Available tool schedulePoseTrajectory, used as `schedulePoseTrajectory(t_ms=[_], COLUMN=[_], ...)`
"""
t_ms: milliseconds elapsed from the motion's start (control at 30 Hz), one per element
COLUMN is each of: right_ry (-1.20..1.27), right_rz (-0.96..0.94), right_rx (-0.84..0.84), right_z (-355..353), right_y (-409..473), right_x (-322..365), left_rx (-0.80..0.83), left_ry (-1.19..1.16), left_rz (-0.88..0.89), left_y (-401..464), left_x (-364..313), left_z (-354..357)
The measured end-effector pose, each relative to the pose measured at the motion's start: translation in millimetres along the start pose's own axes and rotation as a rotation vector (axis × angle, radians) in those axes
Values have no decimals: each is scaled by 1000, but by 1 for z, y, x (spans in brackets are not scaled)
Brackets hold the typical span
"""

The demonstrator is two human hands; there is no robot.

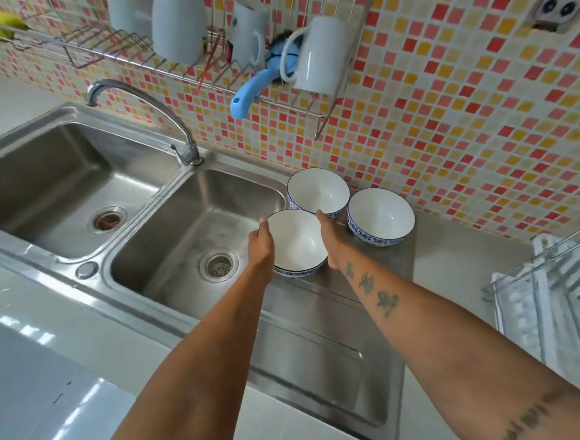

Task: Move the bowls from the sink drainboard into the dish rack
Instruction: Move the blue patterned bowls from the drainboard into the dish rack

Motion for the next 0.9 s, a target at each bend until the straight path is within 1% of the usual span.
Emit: schedulePoseTrajectory(t_ms=[200, 267, 367, 467, 533, 633, 700, 767, 833, 900], right_ry=[58, 81, 89, 89, 124, 189, 234, 289, 346, 425], right_rz=[3, -22, -54, -138, -243, -504, -696, -852, -935, -1006], right_rx=[-4, -11, -33, -107, -147, -156, -178, -170, -155, -141], right_z=[-3, -6, -15, -33, -49, -76, -103, -134, -168, -205], right_y=[-5, -9, -23, -47, -75, -138, -189, -242, -290, -333], right_x=[1, -1, 5, 29, 56, 112, 151, 187, 215, 236], left_rx=[40, 57, 42, 37, 88, 162, 284, 429, 528, 652], left_ry=[-45, -42, -63, -179, -230, -260, -279, -284, -288, -252], left_rz=[-39, -42, -40, -38, -24, 125, 225, 366, 477, 550], left_y=[45, 36, 27, 21, -31, -122, -171, -233, -293, -350], left_x=[31, 33, 33, 18, -18, -84, -120, -157, -186, -201], left_z=[4, 4, 5, 6, 14, 28, 45, 63, 79, 100])
Point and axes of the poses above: each hand's wrist, its own y-axis towards the middle knuckle, its own z-axis out of the palm, x = y × z, the point moved 7 cm from there along y, towards the middle knuckle, and after that the axes turned 11 degrees about y, right-handed, at the moved point
